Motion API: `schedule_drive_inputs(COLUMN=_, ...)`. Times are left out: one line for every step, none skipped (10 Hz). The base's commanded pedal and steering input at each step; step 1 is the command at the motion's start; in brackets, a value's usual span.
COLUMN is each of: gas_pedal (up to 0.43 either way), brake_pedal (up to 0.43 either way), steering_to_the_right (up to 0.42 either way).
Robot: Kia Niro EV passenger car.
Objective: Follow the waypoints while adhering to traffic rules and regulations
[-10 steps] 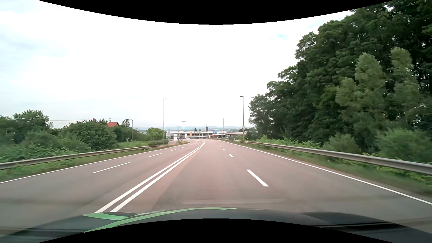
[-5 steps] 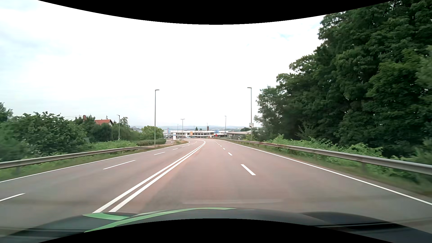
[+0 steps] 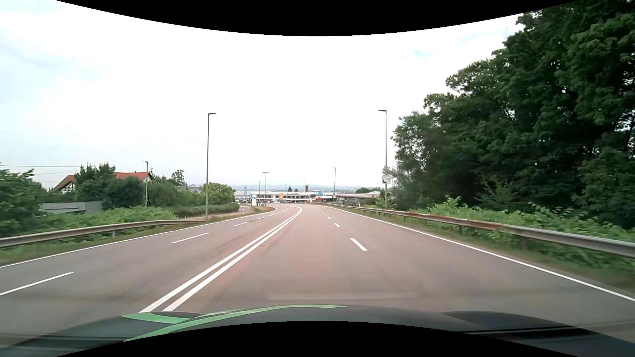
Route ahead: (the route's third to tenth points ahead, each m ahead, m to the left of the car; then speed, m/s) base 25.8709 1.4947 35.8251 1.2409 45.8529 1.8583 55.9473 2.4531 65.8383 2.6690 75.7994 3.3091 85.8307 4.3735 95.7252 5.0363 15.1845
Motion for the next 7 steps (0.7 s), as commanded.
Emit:
schedule_drive_inputs(gas_pedal=0.0, brake_pedal=0.0, steering_to_the_right=-0.001)
schedule_drive_inputs(gas_pedal=0.0, brake_pedal=0.0, steering_to_the_right=0.0)
schedule_drive_inputs(gas_pedal=0.0, brake_pedal=0.0, steering_to_the_right=0.0)
schedule_drive_inputs(gas_pedal=0.0, brake_pedal=0.006, steering_to_the_right=-0.001)
schedule_drive_inputs(gas_pedal=0.0, brake_pedal=0.03, steering_to_the_right=-0.001)
schedule_drive_inputs(gas_pedal=0.0, brake_pedal=0.055, steering_to_the_right=-0.001)
schedule_drive_inputs(gas_pedal=0.0, brake_pedal=0.061, steering_to_the_right=-0.002)
